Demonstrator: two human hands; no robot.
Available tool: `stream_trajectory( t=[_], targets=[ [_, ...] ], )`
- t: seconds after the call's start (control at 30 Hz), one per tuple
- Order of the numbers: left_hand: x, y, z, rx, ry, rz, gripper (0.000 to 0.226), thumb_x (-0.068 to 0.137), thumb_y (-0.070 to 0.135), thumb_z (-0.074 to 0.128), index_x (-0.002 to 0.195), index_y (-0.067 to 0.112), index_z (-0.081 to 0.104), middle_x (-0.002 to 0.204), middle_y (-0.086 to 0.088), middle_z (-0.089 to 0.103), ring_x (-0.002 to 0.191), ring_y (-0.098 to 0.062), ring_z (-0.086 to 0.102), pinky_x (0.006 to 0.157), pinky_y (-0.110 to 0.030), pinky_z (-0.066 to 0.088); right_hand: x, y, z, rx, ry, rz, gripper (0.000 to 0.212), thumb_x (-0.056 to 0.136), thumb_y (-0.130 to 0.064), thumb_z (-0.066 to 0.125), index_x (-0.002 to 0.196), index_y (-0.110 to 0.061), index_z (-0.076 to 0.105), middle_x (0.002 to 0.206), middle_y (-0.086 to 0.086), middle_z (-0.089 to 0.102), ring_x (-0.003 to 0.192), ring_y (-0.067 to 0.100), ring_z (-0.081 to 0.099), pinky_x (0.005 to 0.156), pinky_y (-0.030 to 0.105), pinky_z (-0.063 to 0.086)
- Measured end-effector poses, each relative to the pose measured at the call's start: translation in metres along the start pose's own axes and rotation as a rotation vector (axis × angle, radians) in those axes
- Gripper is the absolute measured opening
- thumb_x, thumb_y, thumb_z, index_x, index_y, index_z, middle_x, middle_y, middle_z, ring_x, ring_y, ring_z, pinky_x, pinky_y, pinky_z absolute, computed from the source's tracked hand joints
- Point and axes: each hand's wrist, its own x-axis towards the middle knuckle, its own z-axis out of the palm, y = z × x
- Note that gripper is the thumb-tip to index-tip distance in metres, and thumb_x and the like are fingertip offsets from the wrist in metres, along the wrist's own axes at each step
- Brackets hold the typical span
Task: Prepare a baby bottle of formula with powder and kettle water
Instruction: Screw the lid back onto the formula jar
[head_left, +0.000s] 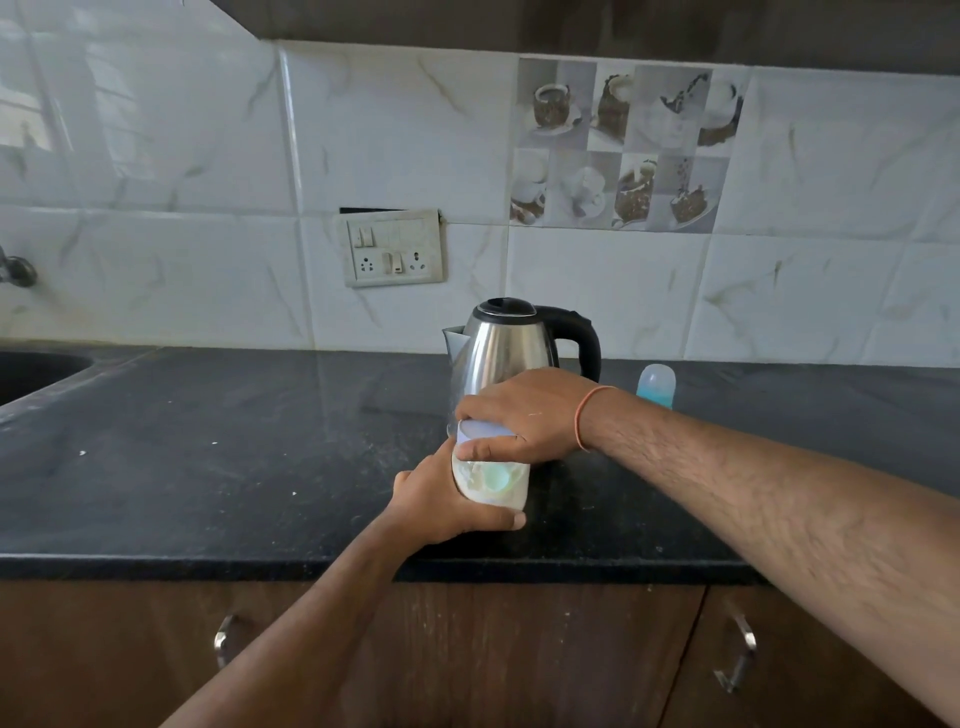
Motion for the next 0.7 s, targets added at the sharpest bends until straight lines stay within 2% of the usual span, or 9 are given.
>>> stream_trajectory(
  t=[0.1, 0.2, 0.3, 0.4, 0.53, 0.63, 0.7],
  targets=[
    [0.0, 0.002, -0.001, 0.003, -0.01, -0.009, 0.089, 0.042, 0.081, 0.09, 0.121, 0.059, 0.054, 0.114, 0.03, 0.069, 0.112, 0.0, 0.064, 0.112, -0.05, 0.047, 0.0, 0.003, -0.001, -0.055, -0.003, -0.022, 0.069, 0.097, -0.088, 0.022, 0.133, -0.036, 0.052, 0.113, -0.009, 0.072, 0.091, 0.02, 0.065, 0.081, 0.044, 0.054],
    [-0.002, 0.006, -0.001, -0.001, -0.001, -0.032, 0.08, 0.041, 0.079, 0.089, 0.11, 0.059, 0.055, 0.109, 0.03, 0.069, 0.107, 0.002, 0.063, 0.113, -0.049, 0.046, 0.004, 0.002, 0.002, -0.112, 0.026, -0.02, 0.07, 0.097, -0.087, 0.018, 0.129, -0.034, 0.051, 0.093, -0.005, 0.069, 0.079, 0.021, 0.063, 0.072, 0.041, 0.051],
    [-0.005, 0.008, -0.001, -0.016, 0.014, -0.051, 0.074, 0.044, 0.072, 0.095, 0.104, 0.057, 0.055, 0.106, 0.028, 0.069, 0.105, 0.001, 0.063, 0.113, -0.048, 0.047, 0.006, -0.001, 0.007, -0.126, 0.058, -0.007, 0.061, 0.103, -0.078, 0.022, 0.126, -0.03, 0.052, 0.077, -0.008, 0.057, 0.07, 0.021, 0.059, 0.068, 0.04, 0.049],
    [-0.006, 0.007, 0.0, -0.017, 0.034, -0.053, 0.076, 0.042, 0.074, 0.094, 0.104, 0.056, 0.055, 0.107, 0.027, 0.07, 0.107, -0.002, 0.065, 0.112, -0.048, 0.049, 0.007, -0.001, 0.01, -0.105, 0.071, 0.003, 0.066, 0.1, -0.079, 0.019, 0.128, -0.031, 0.053, 0.082, -0.006, 0.062, 0.073, 0.023, 0.062, 0.073, 0.044, 0.056],
    [-0.005, 0.007, 0.001, -0.018, 0.056, -0.041, 0.078, 0.037, 0.078, 0.089, 0.105, 0.057, 0.056, 0.105, 0.028, 0.071, 0.106, -0.002, 0.067, 0.109, -0.047, 0.051, 0.007, -0.001, 0.015, -0.074, 0.097, 0.019, 0.074, 0.094, -0.082, 0.011, 0.126, -0.032, 0.055, 0.082, -0.004, 0.066, 0.072, 0.023, 0.062, 0.073, 0.046, 0.056],
    [-0.004, 0.005, 0.002, 0.014, 0.059, -0.045, 0.082, 0.048, 0.07, 0.099, 0.116, 0.053, 0.056, 0.109, 0.027, 0.07, 0.109, -0.005, 0.066, 0.111, -0.047, 0.048, 0.009, -0.002, 0.018, -0.054, 0.106, 0.022, 0.073, 0.094, -0.083, 0.011, 0.123, -0.033, 0.055, 0.08, -0.004, 0.065, 0.071, 0.023, 0.062, 0.074, 0.046, 0.055],
    [-0.002, 0.002, 0.003, 0.022, 0.059, -0.057, 0.091, 0.043, 0.075, 0.096, 0.122, 0.05, 0.057, 0.11, 0.027, 0.07, 0.109, -0.004, 0.065, 0.112, -0.047, 0.047, 0.009, -0.001, 0.018, -0.039, 0.102, 0.027, 0.073, 0.094, -0.082, 0.01, 0.122, -0.032, 0.055, 0.078, -0.004, 0.064, 0.069, 0.02, 0.06, 0.073, 0.044, 0.054]
  ],
)
